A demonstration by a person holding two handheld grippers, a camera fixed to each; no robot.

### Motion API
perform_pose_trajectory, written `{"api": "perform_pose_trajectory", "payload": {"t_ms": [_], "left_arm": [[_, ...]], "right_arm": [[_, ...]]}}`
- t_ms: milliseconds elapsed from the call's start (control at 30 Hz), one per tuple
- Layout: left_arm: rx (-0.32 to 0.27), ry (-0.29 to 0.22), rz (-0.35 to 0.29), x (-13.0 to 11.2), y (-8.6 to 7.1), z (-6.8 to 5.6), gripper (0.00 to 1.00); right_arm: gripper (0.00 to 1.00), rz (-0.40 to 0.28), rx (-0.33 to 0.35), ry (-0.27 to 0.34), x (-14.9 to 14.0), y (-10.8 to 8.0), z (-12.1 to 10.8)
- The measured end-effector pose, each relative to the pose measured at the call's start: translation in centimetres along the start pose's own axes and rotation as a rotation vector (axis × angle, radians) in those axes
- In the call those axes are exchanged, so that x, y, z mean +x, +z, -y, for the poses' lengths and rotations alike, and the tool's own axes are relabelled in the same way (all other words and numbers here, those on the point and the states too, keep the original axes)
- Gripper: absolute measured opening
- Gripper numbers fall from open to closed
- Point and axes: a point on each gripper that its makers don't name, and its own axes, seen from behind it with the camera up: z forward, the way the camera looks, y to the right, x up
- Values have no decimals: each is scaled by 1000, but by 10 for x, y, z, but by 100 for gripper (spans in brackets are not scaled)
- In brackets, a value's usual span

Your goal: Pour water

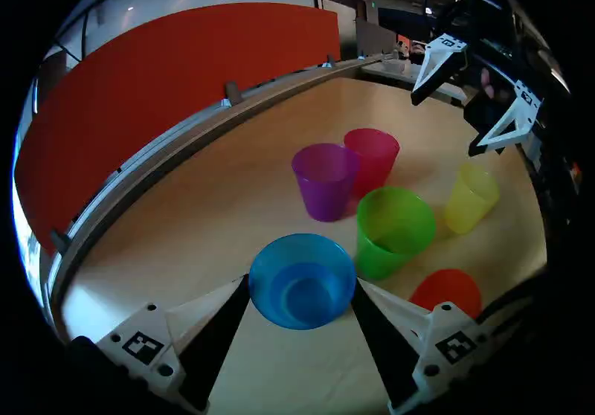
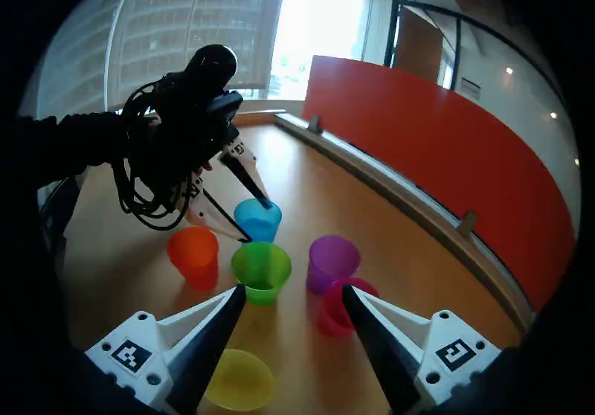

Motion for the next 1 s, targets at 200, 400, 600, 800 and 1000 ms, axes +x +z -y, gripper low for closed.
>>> {"api": "perform_pose_trajectory", "payload": {"t_ms": [200, 400, 600, 800, 1000], "left_arm": [[2, 1, 0, 0, 2, 0, 90], [1, -3, -4, 0, 2, -1, 88], [-1, -6, -4, 0, 0, -1, 87], [-2, -5, -8, 0, -2, -2, 87], [2, -10, -17, 2, -6, 0, 87]], "right_arm": [[100, -1, 0, 0, 0, 0, 1], [100, -1, -2, -1, -1, -1, 0], [100, -2, -4, 3, -1, -1, 0], [100, -4, -4, 6, -1, -2, -1], [100, -5, -6, 8, 0, 0, -1]]}}
